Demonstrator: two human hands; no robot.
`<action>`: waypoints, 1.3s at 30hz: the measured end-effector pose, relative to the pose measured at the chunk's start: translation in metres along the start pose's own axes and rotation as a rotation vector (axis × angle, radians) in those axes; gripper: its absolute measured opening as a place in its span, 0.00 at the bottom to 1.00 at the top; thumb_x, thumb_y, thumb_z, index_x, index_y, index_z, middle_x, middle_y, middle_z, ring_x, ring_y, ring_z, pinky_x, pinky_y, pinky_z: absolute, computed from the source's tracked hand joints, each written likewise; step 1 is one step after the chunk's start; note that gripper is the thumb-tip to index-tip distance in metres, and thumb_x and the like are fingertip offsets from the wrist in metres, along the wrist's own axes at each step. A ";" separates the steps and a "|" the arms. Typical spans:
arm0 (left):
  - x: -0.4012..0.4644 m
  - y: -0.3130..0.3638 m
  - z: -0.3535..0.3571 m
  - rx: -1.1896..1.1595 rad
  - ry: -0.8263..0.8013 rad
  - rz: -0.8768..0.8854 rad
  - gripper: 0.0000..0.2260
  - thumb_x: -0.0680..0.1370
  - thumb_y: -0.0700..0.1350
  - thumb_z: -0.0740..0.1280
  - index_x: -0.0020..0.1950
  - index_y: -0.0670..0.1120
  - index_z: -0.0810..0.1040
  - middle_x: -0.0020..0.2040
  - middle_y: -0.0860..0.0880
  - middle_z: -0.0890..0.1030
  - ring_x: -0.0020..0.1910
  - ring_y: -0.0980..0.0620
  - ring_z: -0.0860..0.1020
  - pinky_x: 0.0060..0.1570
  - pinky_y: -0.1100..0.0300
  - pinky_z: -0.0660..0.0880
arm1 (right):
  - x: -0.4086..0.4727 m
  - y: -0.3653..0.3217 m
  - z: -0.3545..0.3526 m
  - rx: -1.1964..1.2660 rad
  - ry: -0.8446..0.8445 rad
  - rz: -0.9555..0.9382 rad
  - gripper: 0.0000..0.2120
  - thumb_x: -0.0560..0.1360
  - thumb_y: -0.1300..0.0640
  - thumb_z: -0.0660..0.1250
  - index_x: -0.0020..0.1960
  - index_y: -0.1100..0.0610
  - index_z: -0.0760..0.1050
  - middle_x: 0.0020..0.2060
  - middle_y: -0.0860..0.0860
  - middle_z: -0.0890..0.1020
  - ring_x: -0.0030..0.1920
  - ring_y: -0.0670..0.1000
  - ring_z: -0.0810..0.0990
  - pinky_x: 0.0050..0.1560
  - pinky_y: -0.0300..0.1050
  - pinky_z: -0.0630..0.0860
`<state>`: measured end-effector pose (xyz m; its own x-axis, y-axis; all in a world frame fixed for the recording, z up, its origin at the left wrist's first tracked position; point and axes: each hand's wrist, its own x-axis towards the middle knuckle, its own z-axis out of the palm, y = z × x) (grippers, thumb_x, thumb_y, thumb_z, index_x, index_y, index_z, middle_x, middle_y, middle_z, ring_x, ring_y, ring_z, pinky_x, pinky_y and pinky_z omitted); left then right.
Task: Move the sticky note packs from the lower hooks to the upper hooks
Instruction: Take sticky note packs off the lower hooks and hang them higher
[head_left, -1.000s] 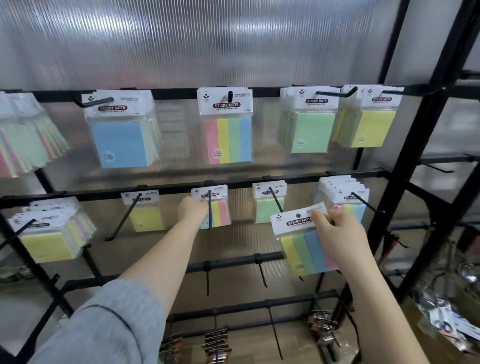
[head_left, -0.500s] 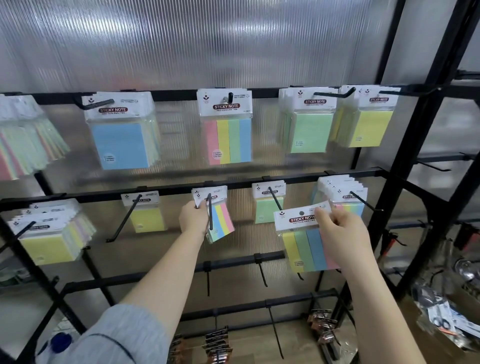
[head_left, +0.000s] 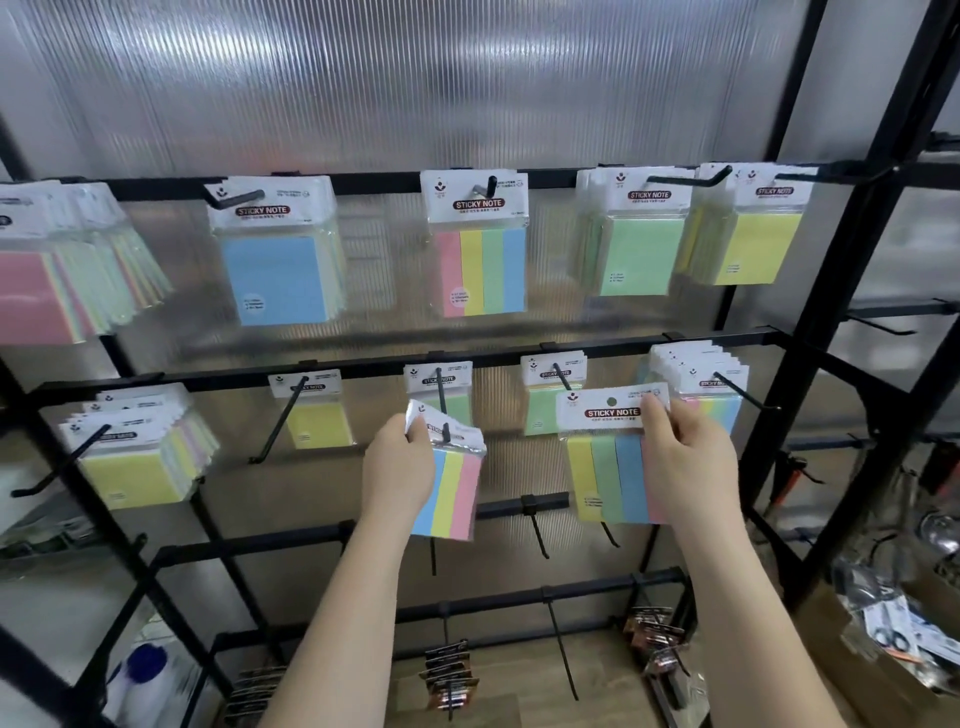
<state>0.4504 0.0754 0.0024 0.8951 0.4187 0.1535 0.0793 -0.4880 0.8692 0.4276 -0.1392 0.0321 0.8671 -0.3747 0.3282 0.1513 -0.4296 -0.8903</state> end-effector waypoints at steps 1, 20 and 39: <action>-0.004 0.001 -0.007 0.050 -0.028 0.033 0.15 0.83 0.46 0.53 0.36 0.45 0.62 0.32 0.50 0.66 0.32 0.51 0.64 0.29 0.58 0.59 | 0.000 -0.001 0.002 0.014 0.010 -0.012 0.21 0.81 0.53 0.57 0.41 0.71 0.69 0.32 0.60 0.71 0.33 0.51 0.65 0.29 0.39 0.60; -0.020 0.020 -0.080 0.143 0.126 0.125 0.17 0.82 0.46 0.54 0.35 0.42 0.61 0.32 0.48 0.65 0.31 0.51 0.62 0.30 0.57 0.58 | 0.038 -0.110 0.038 0.456 -0.064 -0.331 0.07 0.74 0.52 0.70 0.38 0.52 0.78 0.33 0.45 0.82 0.37 0.45 0.79 0.42 0.44 0.77; -0.024 0.017 -0.105 0.063 0.249 0.139 0.16 0.83 0.45 0.55 0.34 0.47 0.64 0.30 0.54 0.67 0.28 0.57 0.66 0.25 0.73 0.64 | 0.048 -0.157 0.064 0.528 0.021 -0.424 0.18 0.70 0.61 0.66 0.29 0.51 0.60 0.18 0.40 0.66 0.24 0.41 0.62 0.26 0.32 0.58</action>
<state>0.3837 0.1374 0.0627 0.7646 0.5157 0.3864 -0.0024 -0.5973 0.8020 0.4760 -0.0370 0.1677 0.6730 -0.2808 0.6843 0.6926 -0.0857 -0.7162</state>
